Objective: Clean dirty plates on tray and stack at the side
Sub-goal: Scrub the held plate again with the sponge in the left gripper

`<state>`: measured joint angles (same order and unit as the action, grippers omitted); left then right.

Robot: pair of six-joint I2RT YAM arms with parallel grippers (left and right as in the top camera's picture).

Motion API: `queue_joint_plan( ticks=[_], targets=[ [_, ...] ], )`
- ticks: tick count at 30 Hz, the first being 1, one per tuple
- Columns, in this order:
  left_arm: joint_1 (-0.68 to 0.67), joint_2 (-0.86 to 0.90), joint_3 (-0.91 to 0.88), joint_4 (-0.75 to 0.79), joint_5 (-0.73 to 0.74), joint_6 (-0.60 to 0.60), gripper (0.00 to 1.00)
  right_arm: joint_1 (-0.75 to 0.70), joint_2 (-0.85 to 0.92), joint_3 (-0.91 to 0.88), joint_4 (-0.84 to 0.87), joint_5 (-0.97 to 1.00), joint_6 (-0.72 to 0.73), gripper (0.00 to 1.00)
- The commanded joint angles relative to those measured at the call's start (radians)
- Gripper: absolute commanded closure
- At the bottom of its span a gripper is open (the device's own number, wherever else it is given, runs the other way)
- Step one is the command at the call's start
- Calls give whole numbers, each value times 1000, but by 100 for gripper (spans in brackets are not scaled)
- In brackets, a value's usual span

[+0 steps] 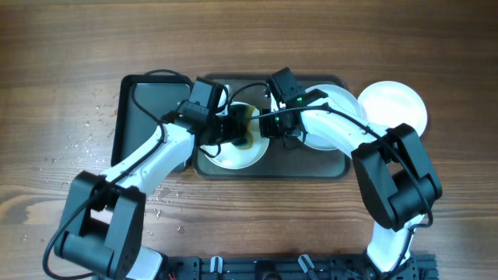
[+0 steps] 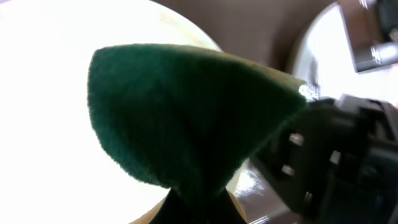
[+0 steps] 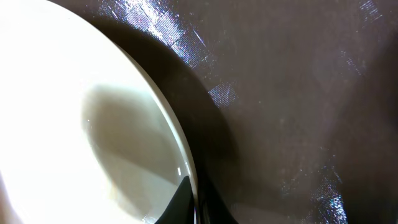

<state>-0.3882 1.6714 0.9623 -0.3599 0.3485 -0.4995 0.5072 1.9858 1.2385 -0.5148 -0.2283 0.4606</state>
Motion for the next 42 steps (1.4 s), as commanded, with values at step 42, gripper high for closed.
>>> queue_joint_plan(
  ticks=[42],
  targets=[
    [366, -261, 12, -290, -505, 52, 96, 7, 20, -23, -1, 10, 13, 94]
  ],
)
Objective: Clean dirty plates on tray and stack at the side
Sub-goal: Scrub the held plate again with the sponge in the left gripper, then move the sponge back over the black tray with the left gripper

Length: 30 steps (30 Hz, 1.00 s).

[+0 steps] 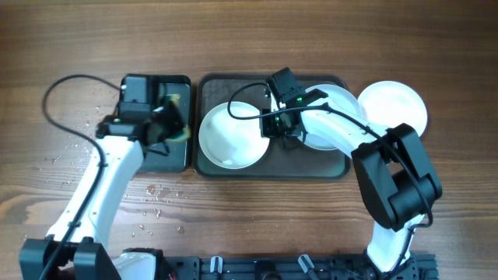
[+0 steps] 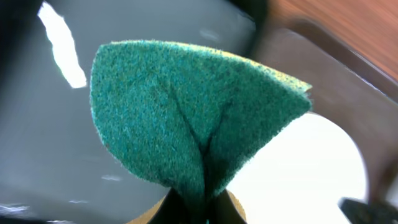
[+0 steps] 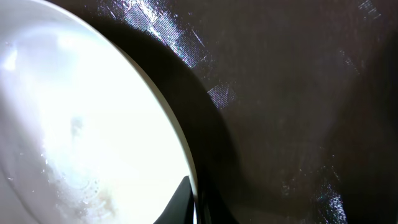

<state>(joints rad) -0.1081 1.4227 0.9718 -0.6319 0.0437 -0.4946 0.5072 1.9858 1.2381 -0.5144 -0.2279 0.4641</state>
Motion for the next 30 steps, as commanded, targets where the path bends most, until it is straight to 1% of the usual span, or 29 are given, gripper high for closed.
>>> queue_joint_plan(
  ticks=[1, 4, 6, 8, 10, 17, 19, 21, 26, 30],
  targets=[
    [135, -10, -1, -20, -202, 47, 96, 7, 20, -23, -1, 10, 10, 94],
    [187, 2, -15, -15, -201, 47, 96, 7, 20, -23, 0, 10, 10, 95],
    [203, 22, -39, 14, -197, 51, 96, 7, 20, -23, 2, 10, 10, 95],
    [205, 40, -67, 60, -163, 102, 96, 7, 20, -23, 4, 14, 11, 96],
    [205, 63, -78, 88, -110, 114, 96, 7, 20, -23, 5, 25, 11, 96],
    [205, 83, -78, 101, -117, 114, 96, -2, 8, 1, -12, 47, 8, 96],
    [204, 83, -78, 103, -116, 123, 96, -10, -27, 34, -47, 57, 7, 96],
    [205, 83, -78, 103, -117, 145, 96, -13, -78, 68, -79, 107, 7, 96],
    [205, 83, -78, 104, -116, 147, 96, -13, -197, 80, -85, 198, 10, 96],
    [205, 83, -78, 103, -116, 147, 96, -13, -219, 82, -83, 207, 13, 96]
  ],
)
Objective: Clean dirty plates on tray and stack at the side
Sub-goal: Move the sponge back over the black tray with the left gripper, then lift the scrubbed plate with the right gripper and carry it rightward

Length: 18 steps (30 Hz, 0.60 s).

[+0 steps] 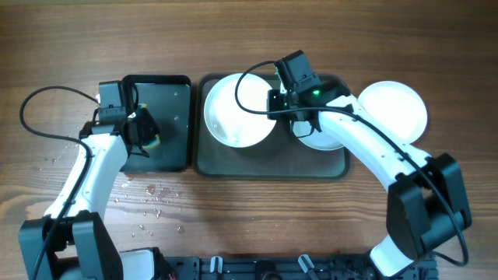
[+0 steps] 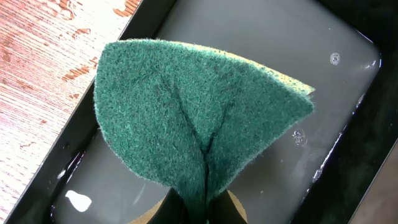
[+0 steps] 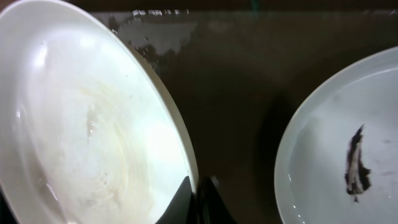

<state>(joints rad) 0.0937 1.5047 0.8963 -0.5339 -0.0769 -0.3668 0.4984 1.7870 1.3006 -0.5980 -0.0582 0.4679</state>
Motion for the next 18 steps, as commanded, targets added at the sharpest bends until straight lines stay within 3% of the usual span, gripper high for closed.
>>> queue_joint_plan(
  ticks=[1, 13, 18],
  targets=[
    [3, 1, -2, 3, 2, 19, 96, -4, -20, 24, 0, 35, 16, 96],
    [3, -58, -2, -18, -52, 19, 96, 2, 27, 269, -77, 44, 49, 96],
    [3, -112, -2, -37, -52, 19, 96, 80, 120, 338, 6, 133, 60, 95]
  ],
)
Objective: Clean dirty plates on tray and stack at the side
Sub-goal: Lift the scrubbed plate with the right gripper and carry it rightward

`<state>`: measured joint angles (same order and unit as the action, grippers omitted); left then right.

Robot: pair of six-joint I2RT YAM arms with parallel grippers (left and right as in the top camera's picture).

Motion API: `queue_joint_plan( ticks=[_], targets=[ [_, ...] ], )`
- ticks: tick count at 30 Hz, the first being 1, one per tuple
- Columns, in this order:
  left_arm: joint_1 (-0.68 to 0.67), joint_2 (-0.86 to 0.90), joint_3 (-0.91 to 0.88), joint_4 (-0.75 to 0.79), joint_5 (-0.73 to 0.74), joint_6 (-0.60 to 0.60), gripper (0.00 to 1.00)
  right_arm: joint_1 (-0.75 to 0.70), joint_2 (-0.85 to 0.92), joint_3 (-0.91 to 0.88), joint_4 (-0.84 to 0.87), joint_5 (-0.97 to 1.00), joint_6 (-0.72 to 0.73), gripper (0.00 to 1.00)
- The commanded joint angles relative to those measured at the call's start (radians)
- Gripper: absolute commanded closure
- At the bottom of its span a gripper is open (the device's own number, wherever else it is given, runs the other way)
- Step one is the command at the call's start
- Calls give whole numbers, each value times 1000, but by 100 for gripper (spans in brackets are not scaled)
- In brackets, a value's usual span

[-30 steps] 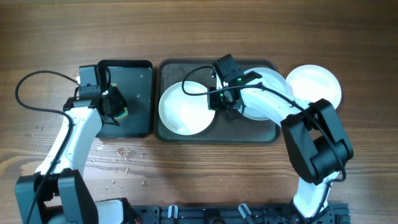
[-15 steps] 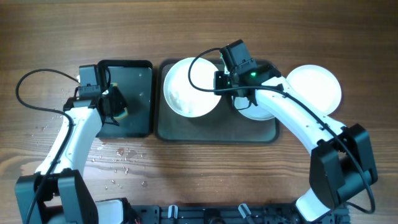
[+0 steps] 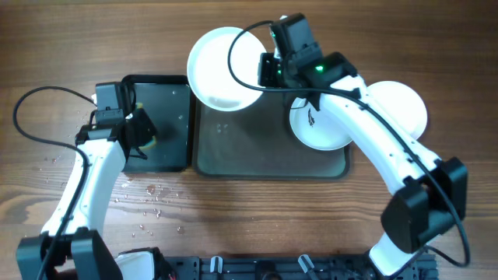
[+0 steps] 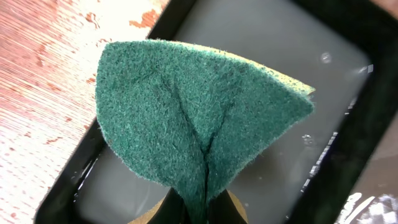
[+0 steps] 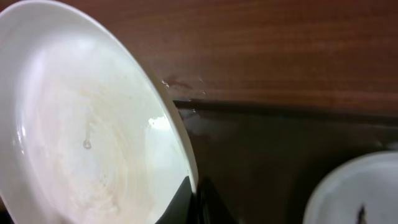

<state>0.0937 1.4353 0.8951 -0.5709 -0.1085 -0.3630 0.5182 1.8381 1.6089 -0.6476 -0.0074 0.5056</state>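
Note:
My right gripper (image 3: 263, 71) is shut on the rim of a wiped white plate (image 3: 222, 68), held over the far edge of the brown tray (image 3: 268, 155); the right wrist view shows the plate (image 5: 93, 137) streaked with wet smears. A second white plate (image 3: 320, 128) with a dark smear lies on the tray's right side. Another white plate (image 3: 401, 105) rests on the table right of the tray. My left gripper (image 3: 144, 136) is shut on a folded green sponge (image 4: 199, 118) over the black water tray (image 3: 152, 120).
Water drops lie scattered on the wooden table (image 3: 156, 202) left of and in front of the black tray. Cables loop off both arms. The black rail (image 3: 296, 268) runs along the near table edge.
My right gripper has carried the wiped plate from above the tray's left part farther back, now past the tray's far edge. The left gripper with the sponge stays over the black tray.
My left gripper pressed the sponge on the plate on the tray while the right gripper held its rim. Then the sponge was over the black water tray, the plate lying bare. Later the right gripper held the plate lifted, and now holds it at the tray's far edge.

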Motion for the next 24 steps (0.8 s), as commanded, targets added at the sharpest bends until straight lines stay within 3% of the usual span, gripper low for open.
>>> queue_joint_plan(
  ticks=[1, 10, 15, 24],
  targets=[
    [3, -42, -1, 0, -21, 16, 96, 89, 87, 29, 103, 117, 22, 95],
    [3, -42, -1, -1, -21, 15, 96, 251, 227, 29, 396, 306, 16, 96],
    [3, -42, -1, -1, -20, 15, 96, 295, 232, 29, 597, 404, -263, 95],
    [3, -42, -1, -1, -20, 15, 96, 370, 232, 29, 814, 555, -666, 95]
  ],
)
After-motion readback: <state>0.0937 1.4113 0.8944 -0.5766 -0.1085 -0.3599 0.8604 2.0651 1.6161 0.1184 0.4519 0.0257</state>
